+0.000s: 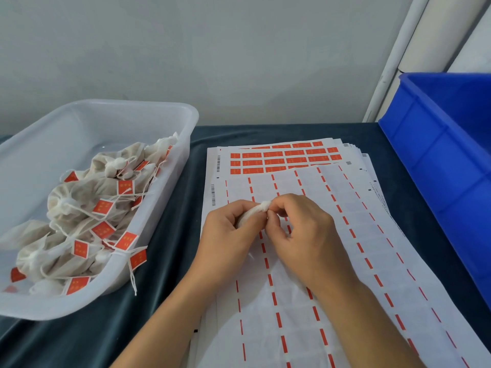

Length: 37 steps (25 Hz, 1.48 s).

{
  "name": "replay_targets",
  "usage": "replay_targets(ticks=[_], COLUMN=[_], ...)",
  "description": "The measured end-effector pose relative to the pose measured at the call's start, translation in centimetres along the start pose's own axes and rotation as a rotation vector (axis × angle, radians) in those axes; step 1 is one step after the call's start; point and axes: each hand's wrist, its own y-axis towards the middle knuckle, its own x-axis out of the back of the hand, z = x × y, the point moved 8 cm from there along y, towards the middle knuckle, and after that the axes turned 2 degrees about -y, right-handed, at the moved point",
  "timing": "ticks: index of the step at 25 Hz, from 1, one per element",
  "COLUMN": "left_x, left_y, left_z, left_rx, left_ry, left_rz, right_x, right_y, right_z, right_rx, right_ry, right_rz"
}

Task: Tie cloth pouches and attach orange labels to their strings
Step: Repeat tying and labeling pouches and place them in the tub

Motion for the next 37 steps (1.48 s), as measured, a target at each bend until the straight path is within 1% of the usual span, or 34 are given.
replay_targets(ticks=[5, 8, 10, 12, 14, 17, 20, 23, 26, 30, 33, 34, 37], left_x=[-0.1, -0.1, -0.1, 0.1, -0.2, -0.6, -0.6, -0.4, -0.4, -0.7, -0.7, -0.6, -0.1], left_y=[0.1, 0.1, 0.0, -0.2, -0.3, -0.3, -0.3, -0.1, 0.0, 0.0, -0.1, 0.0, 0.1], left_z=[0.1, 0.1, -0.1, -0.5, -1.0, -1.9, -1.9, -1.4, -0.9, -1.1, -0.8, -0.7, -0.5], left_rx=[0.012, 0.010, -0.002, -0.018, -0.039, -0.126, -0.128, -0.093, -0.033, -0.019, 0.007, 0.016, 0.028], left_ry=[0.022, 0.063, 0.069, -0.022, -0.151, -0.150, -0.146, -0.136, -0.131, -0.169, -0.139, -0.126, -0.124], left_rz=[0.014, 0.020, 0.009, 0.005, 0.075, 0.150, 0.143, 0.147, 0.147, 0.181, 0.186, 0.177, 0.115], right_x=[-0.6, -1.1, -1.3, -1.1, -0.8, -0.4, -0.3, -0.1, 0.5, 1.1, 0.9, 0.8, 0.5], right_y=[0.0, 0.0, 0.0, 0.0, 0.0, 0.1, 0.0, 0.0, 0.1, 0.3, 0.4, 0.3, 0.1], right_z=[0.0, -0.5, -0.8, -0.7, -0.5, -0.6, -0.8, -1.1, -1.4, -1.4, -1.5, -1.7, -2.7], right_rx=[0.032, -0.029, -0.072, -0.094, -0.104, -0.120, -0.153, -0.163, -0.143, -0.109, -0.118, -0.144, -0.263], right_ry=[-0.006, 0.059, 0.147, 0.243, 0.310, 0.372, 0.378, 0.351, 0.243, 0.134, 0.084, 0.109, 0.338], right_rz=[0.066, 0.125, 0.151, 0.134, 0.097, 0.050, 0.018, 0.005, 0.006, -0.023, -0.041, -0.046, -0.068])
